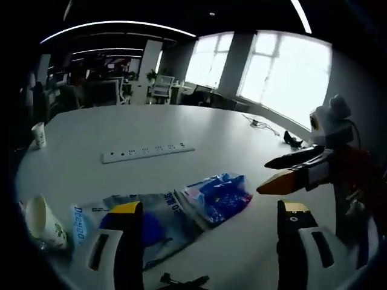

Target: Arrange the tabletop items into an orderly group along one side of the table until the central work area is clear of visible clutter.

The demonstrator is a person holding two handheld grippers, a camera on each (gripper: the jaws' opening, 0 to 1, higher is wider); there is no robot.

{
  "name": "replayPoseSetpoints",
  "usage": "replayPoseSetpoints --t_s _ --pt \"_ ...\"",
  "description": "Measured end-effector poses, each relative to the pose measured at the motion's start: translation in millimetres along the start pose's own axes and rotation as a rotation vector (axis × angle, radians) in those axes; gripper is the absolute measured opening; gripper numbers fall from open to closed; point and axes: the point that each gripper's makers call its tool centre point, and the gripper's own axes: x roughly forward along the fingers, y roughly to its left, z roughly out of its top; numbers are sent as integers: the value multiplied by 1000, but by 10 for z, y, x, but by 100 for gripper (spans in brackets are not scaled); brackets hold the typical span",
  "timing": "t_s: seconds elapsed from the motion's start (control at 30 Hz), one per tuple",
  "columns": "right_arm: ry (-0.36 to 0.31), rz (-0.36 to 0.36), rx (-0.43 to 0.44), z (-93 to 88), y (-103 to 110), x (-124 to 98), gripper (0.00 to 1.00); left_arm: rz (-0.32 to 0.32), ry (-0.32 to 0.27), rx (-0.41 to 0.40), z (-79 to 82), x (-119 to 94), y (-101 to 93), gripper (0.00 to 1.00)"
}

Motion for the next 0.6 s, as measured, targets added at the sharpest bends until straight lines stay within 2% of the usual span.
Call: replayPoseSetpoints --t_s 0.13,0.27,0.37,0.6 --pt "-3 19 -23 8 115 -71 93 3 -3 14 6 -101 6 100" --pt "8 80 -7 -34 289 -121 93 -6 -7 18 16 -234 -24 100" --pt "17 82 -28 -72 369 -159 92 -26 -18 51 46 -336 -76 100" --pt "38 121 -69 -161 568 -192 92 -22 -28 74 61 -574 -92 100"
